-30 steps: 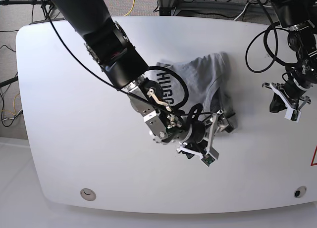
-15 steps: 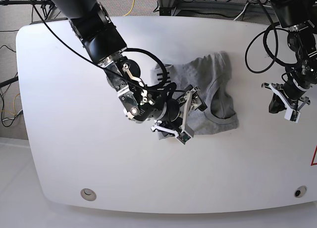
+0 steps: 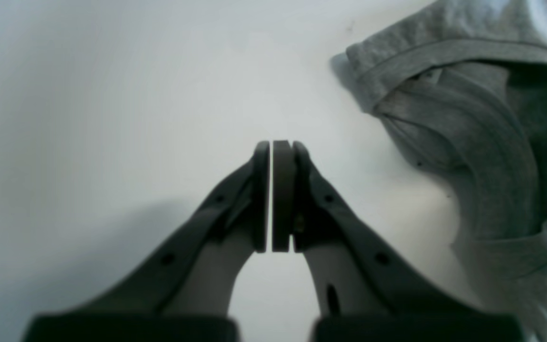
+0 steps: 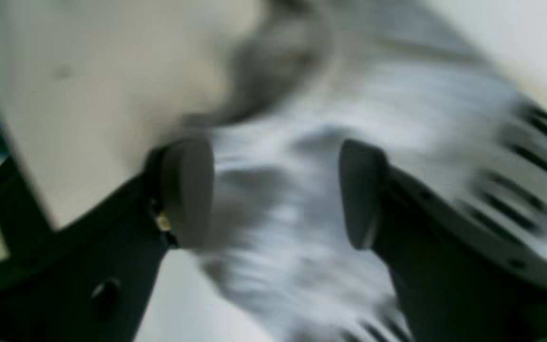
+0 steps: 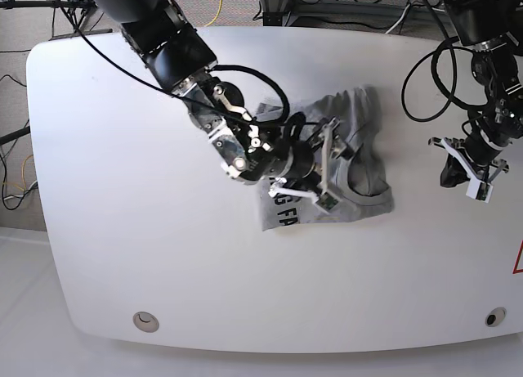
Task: Fold the T-shirt properly
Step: 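Pull the grasped shirt layer with the right gripper to spread the bundle, then move the left gripper onto the shirt's sleeve edge and grasp it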
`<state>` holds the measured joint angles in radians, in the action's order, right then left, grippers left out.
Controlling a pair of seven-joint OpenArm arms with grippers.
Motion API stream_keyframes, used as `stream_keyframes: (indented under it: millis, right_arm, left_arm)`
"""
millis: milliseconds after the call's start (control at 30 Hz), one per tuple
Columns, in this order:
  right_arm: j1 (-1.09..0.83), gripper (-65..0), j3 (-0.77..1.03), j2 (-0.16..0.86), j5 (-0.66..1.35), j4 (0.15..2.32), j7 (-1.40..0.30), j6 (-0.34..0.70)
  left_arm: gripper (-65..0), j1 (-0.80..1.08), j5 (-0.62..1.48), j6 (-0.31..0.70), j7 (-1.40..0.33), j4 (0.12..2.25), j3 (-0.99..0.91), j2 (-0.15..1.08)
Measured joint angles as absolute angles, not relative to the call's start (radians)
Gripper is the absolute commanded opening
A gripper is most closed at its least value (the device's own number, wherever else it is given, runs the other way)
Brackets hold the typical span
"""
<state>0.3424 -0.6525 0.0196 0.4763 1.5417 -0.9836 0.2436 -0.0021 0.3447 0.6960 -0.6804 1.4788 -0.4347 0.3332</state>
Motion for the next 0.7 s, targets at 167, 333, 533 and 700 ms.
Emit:
stream_keyframes:
  millis: [167, 333, 533, 700]
  right_arm:
    - [0.34, -29.6, -0.732, -0.019, 0.479, 1.509, -0.974, 0.247]
    - [0.34, -29.7, -0.76, -0.032, 0.475, 1.443, -0.973, 0.239]
    - [0.342, -29.5, -0.765, -0.035, 0.476, 1.361, -0.907, 0.243]
    - [0.353, -29.5, -0.766, -0.036, 0.476, 1.274, -0.857, 0.244]
  left_arm:
    - [-65.0, -0.001, 0.345, 0.697, -0.681, 1.48, -0.431, 0.328]
    - [-65.0, -0.001, 0.345, 0.696, -0.681, 1.48, -0.434, 0.331]
    - [-65.0, 0.0, 0.345, 0.697, -0.68, 1.48, -0.435, 0.33]
    - [-65.0, 0.0, 0.345, 0.696, -0.68, 1.48, -0.437, 0.331]
